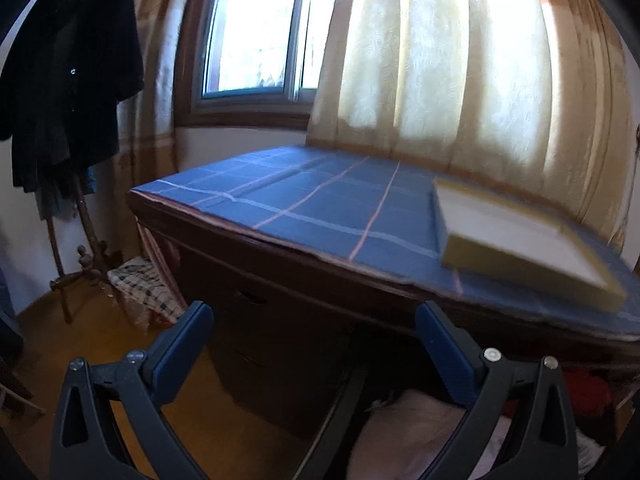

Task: Take underwear out of drawer
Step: 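Move the right tool into the drawer toward the white underwear, then close the right gripper on the white underwear and lift it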

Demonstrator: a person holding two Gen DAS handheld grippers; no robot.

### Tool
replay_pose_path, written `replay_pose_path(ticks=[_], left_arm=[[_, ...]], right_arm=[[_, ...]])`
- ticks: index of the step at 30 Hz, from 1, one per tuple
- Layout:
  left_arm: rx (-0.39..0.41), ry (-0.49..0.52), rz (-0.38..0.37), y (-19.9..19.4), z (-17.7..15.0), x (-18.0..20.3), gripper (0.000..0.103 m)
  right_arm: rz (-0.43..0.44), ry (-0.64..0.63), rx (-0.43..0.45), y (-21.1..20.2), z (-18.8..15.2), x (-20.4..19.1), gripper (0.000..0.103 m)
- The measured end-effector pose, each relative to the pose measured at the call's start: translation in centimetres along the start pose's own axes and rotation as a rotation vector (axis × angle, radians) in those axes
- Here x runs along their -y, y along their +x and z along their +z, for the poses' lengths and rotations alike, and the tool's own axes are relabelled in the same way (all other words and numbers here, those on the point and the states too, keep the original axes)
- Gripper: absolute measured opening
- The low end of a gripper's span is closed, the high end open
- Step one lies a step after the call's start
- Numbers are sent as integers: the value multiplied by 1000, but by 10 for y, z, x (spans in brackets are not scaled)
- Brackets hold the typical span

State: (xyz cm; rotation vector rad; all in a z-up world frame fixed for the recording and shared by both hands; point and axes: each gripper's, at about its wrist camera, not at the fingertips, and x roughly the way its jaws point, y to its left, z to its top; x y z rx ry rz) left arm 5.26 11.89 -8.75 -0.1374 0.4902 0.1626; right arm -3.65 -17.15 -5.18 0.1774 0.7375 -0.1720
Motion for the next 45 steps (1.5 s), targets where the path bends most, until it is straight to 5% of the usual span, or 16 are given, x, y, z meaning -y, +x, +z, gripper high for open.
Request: replay_pose_path(ticks=[9,16,28,30,32,35,41,45], left_arm=[[-74,-91,72,22,-2,-18,103],[-64,-71,121,17,-6,-13,103],[-80,-94,110,17,-7,-17,103],[-79,-90,108,17,-7,-17,103],[-84,-92,104,18,-7,-17,103],[-95,-105,100,19,-8,-19,103],[-86,-100,90,16,-8,-17,103],[-83,-90,86,16,-8,-15,103]], right_arm=[[265,-108,-125,24,1,-46,102],[442,-1,-327,69,1,-66,102],[411,-98,-490,129,-16,-122,102],[389,-122,-525,138,-21,-130,95],[413,-139,-549,142,-25,-135,59],[458,-149,-536,137,-28,-138,42],[522,-86,-438,104,-17,-109,31],[506,-47,-282,52,-1,-65,30]])
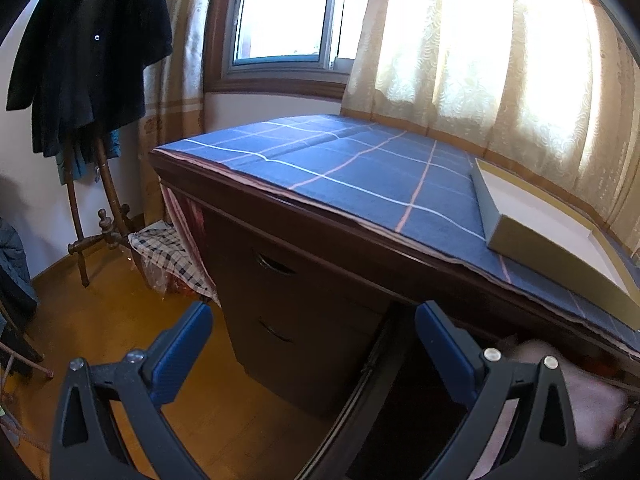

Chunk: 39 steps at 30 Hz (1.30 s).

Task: Take underwear out of drawer
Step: 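Close the right gripper on the white underwear and lift it, then pull the white underwear out of the drawer with the right gripper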

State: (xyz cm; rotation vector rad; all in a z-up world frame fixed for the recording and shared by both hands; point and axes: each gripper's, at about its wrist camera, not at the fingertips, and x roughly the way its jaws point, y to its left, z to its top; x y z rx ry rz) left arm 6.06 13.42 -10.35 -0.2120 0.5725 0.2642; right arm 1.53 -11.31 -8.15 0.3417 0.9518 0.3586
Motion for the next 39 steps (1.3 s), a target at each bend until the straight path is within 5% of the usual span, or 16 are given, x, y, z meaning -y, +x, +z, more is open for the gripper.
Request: replay_pose_path(ticks=[10,18,25,34,39], left_arm=[[17,50,10,-3,0,8,103],[21,62,-1,-5,0,7,103],[19,62,-7,-5,0,5,103],[7,67,-17,-3,0,6,103],[1,74,-15,-3,0,6,103]], right_arm=[[-163,-2,241,-125,23,23,30],[-134,24,316,-158,28,25,30],[-81,22,187,-115,24,18,30],[-148,49,39,-89,-13,43,34],[-119,180,30,-102,-38,65,48]])
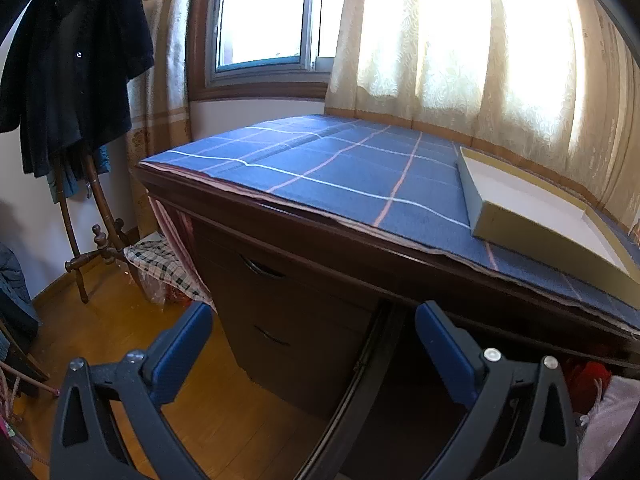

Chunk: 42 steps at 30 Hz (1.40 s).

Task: Take underwear out of drawer
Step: 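Pull the white underwear out of the drawer with the right gripper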

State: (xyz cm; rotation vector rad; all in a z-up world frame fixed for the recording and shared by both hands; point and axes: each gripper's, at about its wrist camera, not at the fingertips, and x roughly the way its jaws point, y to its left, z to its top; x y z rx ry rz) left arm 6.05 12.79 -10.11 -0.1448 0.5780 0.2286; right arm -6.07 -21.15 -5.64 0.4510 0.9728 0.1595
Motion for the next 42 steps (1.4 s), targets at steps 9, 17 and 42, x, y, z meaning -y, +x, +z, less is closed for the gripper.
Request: replay_pose_path(ticks=[9,17,42], left_arm=[[4,-3,-1,0,0,0,103],[13,10,4,-2,1,1,103],[17,11,5,-3,-1,0,103]], right_arm=[[-39,24,-88,-6,-25,2,51],[-82,-12,24,-65,-14,0,51],[61,131,-159,39,-40,25,32]])
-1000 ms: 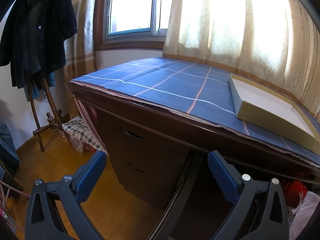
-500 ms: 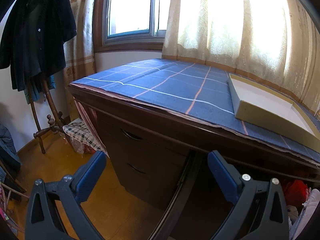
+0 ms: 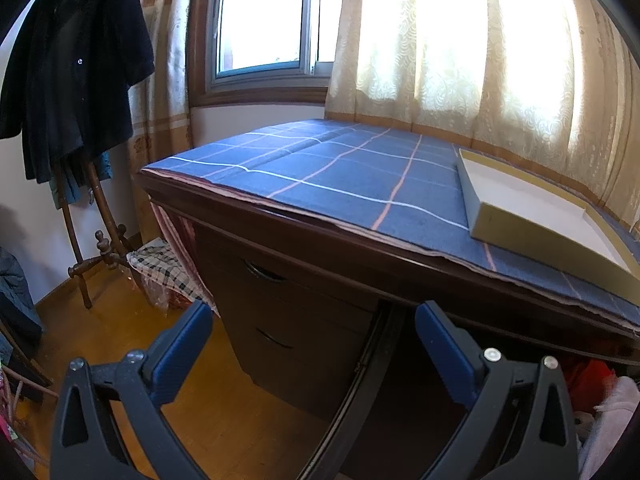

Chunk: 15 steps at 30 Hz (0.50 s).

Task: Take underwear out of drawer
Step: 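Pull the white underwear out of the drawer with the right gripper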

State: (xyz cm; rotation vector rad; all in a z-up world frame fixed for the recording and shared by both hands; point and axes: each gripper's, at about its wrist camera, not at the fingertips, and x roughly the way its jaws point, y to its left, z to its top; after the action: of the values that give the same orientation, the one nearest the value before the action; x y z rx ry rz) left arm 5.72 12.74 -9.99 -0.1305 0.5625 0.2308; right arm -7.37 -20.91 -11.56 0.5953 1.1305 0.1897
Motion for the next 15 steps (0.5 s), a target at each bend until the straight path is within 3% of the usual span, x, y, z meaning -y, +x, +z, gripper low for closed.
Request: replay_pose_path(ticks=[8,15], left_arm=[[-6,-9,-12,1,2,-1,103],[-2,3,-17,1,1,1,103]], right_arm=[[-67,-156,133,-44,11,-35,26],[-140,-290,389,-109,47,-82,25]])
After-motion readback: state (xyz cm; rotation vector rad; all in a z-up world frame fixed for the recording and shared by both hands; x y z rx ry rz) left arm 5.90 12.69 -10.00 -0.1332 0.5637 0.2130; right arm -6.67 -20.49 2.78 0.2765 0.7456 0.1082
